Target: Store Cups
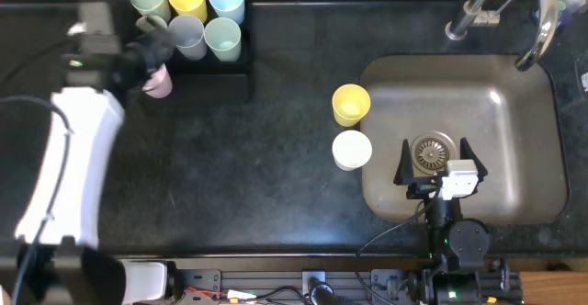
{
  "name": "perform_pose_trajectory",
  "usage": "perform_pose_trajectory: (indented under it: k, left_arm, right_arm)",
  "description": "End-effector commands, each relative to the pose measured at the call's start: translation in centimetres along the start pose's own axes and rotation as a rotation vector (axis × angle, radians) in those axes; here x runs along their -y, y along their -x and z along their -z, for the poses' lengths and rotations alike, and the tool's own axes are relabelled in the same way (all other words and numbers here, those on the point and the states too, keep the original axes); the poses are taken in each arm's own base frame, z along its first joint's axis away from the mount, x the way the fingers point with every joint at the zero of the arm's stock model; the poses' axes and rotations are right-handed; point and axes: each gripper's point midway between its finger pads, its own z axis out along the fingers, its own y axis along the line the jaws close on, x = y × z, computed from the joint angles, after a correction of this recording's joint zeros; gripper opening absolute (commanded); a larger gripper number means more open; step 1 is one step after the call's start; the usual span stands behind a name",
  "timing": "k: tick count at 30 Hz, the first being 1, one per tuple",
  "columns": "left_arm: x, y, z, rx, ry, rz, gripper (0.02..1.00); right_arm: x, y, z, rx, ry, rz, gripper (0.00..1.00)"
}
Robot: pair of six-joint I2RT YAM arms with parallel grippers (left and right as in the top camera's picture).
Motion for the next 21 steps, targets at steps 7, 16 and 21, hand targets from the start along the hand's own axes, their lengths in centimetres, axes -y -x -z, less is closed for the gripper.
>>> perform_pose_trajectory:
  k: [7,16,21]
  left_arm:
    - [12.2,-18.9,0.9,-0.096,-0.135,-0.258,0.996]
    - [13.1,-27.5,-1.2,-0.341,-0.161,-0.237,0.998]
    - [12.6,-28.9,-1.9,-0.397,-0.146,-0.246,0.998]
  right_arm:
    - [0.0,-0.3,0.0,0.000,0.001,-0.008,0.996]
    - [0.0,-0.3,0.0,0.000,0.001,-0.008,0.998]
    - [0.0,-0.3,0.0,0.000,0.001,-0.008,0.996]
